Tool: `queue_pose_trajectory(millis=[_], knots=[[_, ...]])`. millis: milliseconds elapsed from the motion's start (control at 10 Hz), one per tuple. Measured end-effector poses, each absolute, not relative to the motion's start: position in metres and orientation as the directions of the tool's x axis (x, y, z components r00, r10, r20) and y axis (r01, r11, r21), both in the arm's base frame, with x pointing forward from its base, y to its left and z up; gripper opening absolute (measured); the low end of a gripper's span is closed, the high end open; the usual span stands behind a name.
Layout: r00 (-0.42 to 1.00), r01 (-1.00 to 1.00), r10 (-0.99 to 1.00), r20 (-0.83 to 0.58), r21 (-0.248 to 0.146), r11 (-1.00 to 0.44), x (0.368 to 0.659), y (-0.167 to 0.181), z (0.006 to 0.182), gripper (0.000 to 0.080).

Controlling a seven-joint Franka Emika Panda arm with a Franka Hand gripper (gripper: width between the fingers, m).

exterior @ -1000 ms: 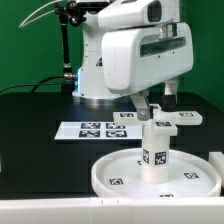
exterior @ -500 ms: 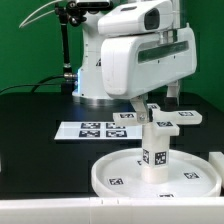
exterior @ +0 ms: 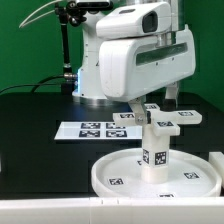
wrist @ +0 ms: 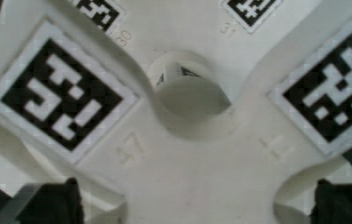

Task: Assemble round table

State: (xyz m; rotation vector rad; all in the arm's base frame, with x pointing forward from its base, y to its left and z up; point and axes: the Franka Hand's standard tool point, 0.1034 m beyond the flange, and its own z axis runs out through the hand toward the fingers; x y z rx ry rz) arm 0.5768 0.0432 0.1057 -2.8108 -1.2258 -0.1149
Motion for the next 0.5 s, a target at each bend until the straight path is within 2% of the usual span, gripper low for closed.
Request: queue_pose_trajectory(millis=[300,500], knots=[[0.68,0.732,0.727,0.094,-0.04,-0.68,0.5755,0.0421,0.1034,0.0649],[0.68,0.732,0.727,0.094,-0.04,-0.68,0.5755,0.0421,0.1034,0.0621]])
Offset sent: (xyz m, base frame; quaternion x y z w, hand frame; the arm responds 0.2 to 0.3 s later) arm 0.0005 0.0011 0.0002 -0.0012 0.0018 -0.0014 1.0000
